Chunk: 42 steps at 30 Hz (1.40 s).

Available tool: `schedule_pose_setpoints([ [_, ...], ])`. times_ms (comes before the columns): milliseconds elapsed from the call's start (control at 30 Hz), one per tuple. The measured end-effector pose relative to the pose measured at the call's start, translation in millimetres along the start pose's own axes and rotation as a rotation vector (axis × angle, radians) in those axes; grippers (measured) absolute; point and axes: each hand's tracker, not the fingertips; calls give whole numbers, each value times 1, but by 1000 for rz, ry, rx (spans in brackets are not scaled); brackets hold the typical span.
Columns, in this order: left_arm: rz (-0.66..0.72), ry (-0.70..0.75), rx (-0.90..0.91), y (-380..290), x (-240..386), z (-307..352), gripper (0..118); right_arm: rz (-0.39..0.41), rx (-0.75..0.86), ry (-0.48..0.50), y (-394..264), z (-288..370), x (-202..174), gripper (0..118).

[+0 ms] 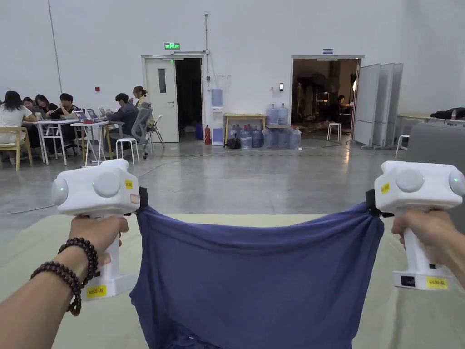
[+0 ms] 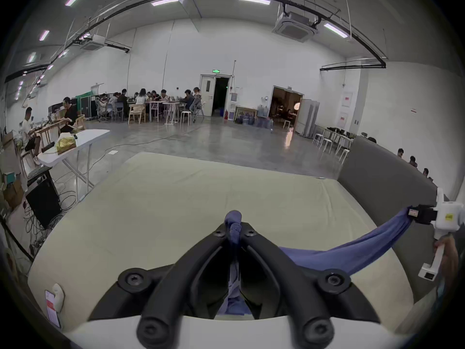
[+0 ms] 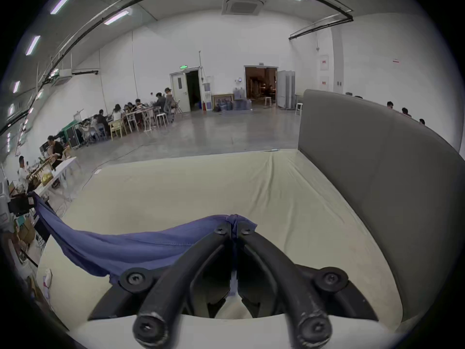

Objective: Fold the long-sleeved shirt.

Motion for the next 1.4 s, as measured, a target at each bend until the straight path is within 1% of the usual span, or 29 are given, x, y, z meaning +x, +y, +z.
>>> schedule_pose_setpoints([
  [100,-15,-35,14,-14,-9,29,0,15,17,16,-16,26,8,0],
  [133,-22,-50,27,-20,-14,44,0,32,25,34,-23,40,11,0],
  [267,-32,-78,16,-57,-28,93,0,161,26,73,-63,89,17,0],
  [333,-22,-99,-2,-88,-34,121,0,199,11,91,-102,123,19,0],
  [367,-45,-115,-39,-106,-36,134,0,219,-10,102,-122,136,21,0],
  [433,-70,-88,-61,-146,-44,158,0,260,-47,123,-163,153,27,0],
  [500,-95,-67,-136,-192,-49,177,0,283,-108,136,-213,161,35,0],
  [533,-96,-84,-172,-219,-55,187,0,299,-149,147,-239,166,38,0],
  [567,-110,-106,-229,-245,-59,193,0,327,-203,153,-265,170,40,0],
  [667,-126,-69,-400,-316,-70,204,0,396,-371,184,-337,178,42,0],
  [767,-139,-72,-564,-370,-82,206,0,427,-558,217,-397,174,48,0],
  [833,-154,-37,-602,-390,-91,207,0,468,-640,202,-422,172,48,0],
  [867,-157,-43,-600,-393,-93,209,0,483,-656,197,-429,177,45,0],
  [933,-131,-23,-631,-400,-97,214,0,477,-706,197,-440,174,46,0],
  [967,-132,-40,-663,-401,-99,213,0,464,-707,189,-443,171,46,0],
  [1200,-130,-43,-623,-397,-102,217,0,429,-682,169,-441,166,54,0],
  [1233,-108,-50,-609,-394,-104,218,0,417,-672,166,-438,168,56,3],
  [1267,-70,-71,-572,-389,-109,220,2,384,-636,170,-432,176,58,14],
  [1300,-54,-86,-551,-384,-113,223,35,345,-610,169,-427,182,60,53],
  [1333,-55,-78,-542,-382,-111,228,85,310,-596,172,-422,188,62,85],
  [1367,-55,-75,-541,-379,-112,230,118,294,-577,166,-417,194,64,102],
  [1400,-55,-74,-539,-375,-113,232,114,276,-540,177,-409,199,68,103],
])
